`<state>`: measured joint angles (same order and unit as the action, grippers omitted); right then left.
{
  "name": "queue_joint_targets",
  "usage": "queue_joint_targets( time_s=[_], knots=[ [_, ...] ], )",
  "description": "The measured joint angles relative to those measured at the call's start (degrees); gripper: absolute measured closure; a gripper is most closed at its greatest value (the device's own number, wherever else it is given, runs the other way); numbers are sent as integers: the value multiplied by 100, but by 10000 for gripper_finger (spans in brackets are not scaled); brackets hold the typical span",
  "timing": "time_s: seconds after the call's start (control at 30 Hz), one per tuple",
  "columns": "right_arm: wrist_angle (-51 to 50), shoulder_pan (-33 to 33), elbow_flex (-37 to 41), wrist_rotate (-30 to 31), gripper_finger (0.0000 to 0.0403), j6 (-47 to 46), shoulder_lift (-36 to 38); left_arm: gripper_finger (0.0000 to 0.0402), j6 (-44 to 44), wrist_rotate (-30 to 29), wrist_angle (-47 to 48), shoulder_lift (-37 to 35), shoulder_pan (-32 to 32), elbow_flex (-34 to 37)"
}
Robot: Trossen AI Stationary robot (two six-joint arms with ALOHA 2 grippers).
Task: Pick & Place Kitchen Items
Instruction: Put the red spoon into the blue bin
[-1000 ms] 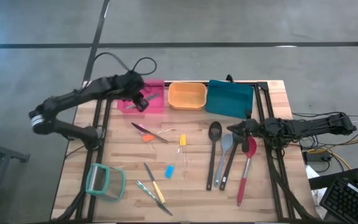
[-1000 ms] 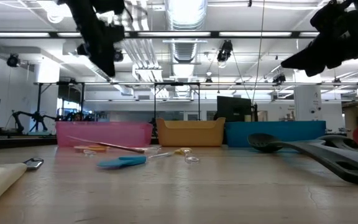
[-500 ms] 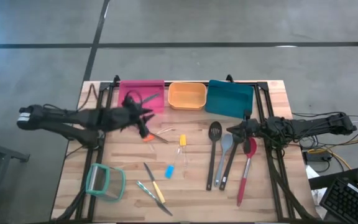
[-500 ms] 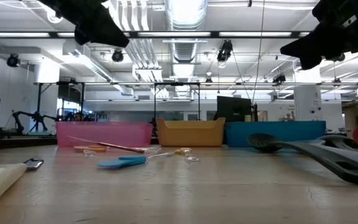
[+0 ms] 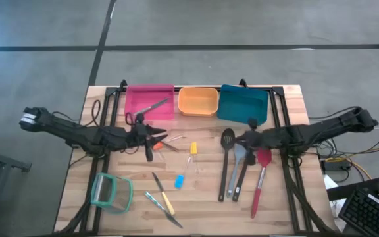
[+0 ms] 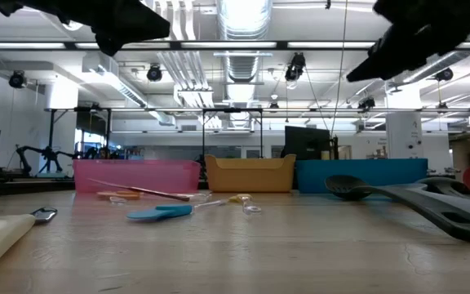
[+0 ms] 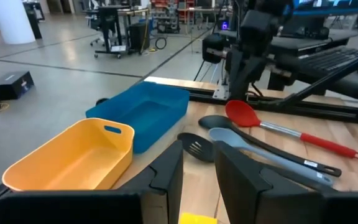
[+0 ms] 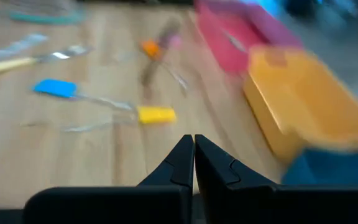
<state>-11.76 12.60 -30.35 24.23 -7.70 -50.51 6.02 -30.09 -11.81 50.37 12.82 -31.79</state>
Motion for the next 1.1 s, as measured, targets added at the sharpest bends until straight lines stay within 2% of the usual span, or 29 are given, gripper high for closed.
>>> queue_joint_targets(
  time_s=[0.03,0.17,0.33,0.43,0.6,0.7,0.83,1.1],
  knots=[
    [-358,53,-232,149,394,-447,-235,307,-2,0,-6,-30,0,0],
    [-1776,295,-1154,126,394,-1978,-1088,307,-142,5,-9,-140,0,0],
    [-4085,651,-2214,102,394,-3341,-1932,310,-236,16,1,-195,0,0],
    [-5020,942,-2669,75,394,-4242,-2294,309,-372,15,-8,-221,-2,-13],
    [-5568,1375,-3143,-333,394,-5354,-2684,308,-942,17,-19,-269,-2,-192],
    [-5666,1646,-3240,-359,394,-6196,-2831,311,-1207,17,-21,-280,-2,-250],
    [-5708,2003,-3128,-613,394,-7534,-2933,312,-1638,17,20,-278,-2,-258],
    [-5426,2779,-2758,-1537,394,-10249,-3170,312,-2510,17,31,-276,-7,-258]
  ],
)
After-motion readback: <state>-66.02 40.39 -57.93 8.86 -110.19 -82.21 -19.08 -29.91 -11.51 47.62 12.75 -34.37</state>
